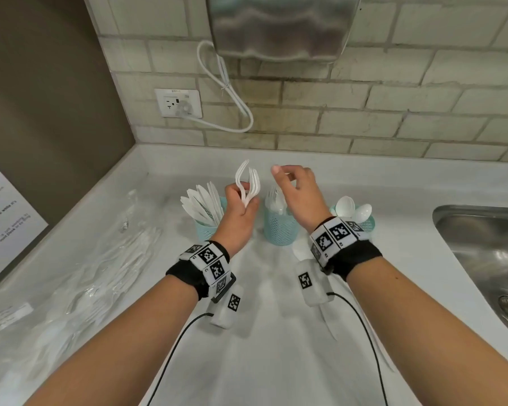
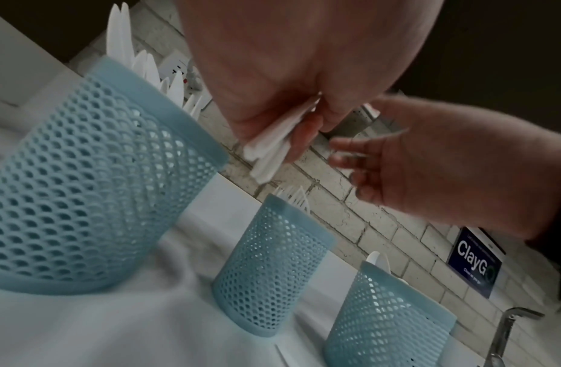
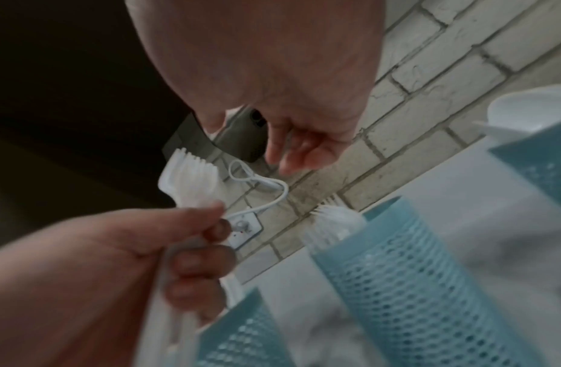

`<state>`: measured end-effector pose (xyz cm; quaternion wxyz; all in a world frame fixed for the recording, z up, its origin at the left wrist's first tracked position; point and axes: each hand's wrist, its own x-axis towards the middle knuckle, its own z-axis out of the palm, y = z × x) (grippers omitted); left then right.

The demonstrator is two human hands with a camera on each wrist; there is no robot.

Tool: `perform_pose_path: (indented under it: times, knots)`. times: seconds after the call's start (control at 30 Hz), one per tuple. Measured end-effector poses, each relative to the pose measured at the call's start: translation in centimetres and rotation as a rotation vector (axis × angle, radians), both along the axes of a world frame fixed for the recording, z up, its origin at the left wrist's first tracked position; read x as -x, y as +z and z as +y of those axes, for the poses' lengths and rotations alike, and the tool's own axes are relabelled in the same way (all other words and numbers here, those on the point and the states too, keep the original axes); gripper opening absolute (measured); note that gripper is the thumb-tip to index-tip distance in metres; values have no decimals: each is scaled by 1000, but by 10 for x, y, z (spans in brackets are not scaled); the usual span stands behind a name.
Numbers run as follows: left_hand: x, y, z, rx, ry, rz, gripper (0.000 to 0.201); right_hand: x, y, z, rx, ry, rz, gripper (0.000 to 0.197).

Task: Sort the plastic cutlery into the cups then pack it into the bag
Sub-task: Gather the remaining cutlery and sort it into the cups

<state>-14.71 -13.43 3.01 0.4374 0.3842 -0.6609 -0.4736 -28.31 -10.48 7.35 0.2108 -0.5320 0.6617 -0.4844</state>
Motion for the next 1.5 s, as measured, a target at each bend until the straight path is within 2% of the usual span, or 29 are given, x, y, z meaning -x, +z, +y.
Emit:
perform_pose_path:
  times: [0.1,0.17,0.33,0.43,0.53,0.67,0.77,0.87,0.93,1.0,1.1,1.2,1.3,1.37,1.43,1.5]
  knots:
    - [5,4,4,14,-26,13,22,-16,7,9,-9,146,-171,40]
    - [7,5,6,20,-44,39,25,-21,4,9,-7,191,-160,35]
    - [7,1,3,-39,-36,63,38,-14,4,3,-32,124,-266,31]
    - [6,2,4,-46,-43,21,46,-5,18,5,83,50,-296,28]
    - [7,2,6,-54,-34,5,38,13,27,-3,231,-85,-237,24]
    - [10,-2,4,-129,-30,81,5,24,15,-9,238,-178,-86,31]
    - [12,-6,3,-115,-24,79,12,26,-2,-5,49,-137,19,37]
    - [16,-8,5,-35,-26,23,13,24,-12,-1,-111,-90,-1,42]
    - [18,-8,6,16,-24,-6,16,21,-13,1,-150,-101,30,47]
    - [20,-8,5,48,-30,-31,23,16,-11,7,-105,-124,74,44]
    - [24,-11,6,111,-31,-108,28,5,-6,14,27,-101,-28,39]
    - [30,-16,7,151,-16,-157,32,-2,-8,9,109,-124,-75,24]
    - [34,-20,8,110,-63,-158,41,2,-6,5,88,-149,-125,11]
    - [35,-20,7,67,-100,-179,53,6,2,5,54,-119,-231,8]
    - [34,-17,8,-11,-98,-131,61,10,14,8,77,-116,-355,7]
    - [32,-15,8,-70,-45,-34,58,16,30,11,153,-150,-411,7]
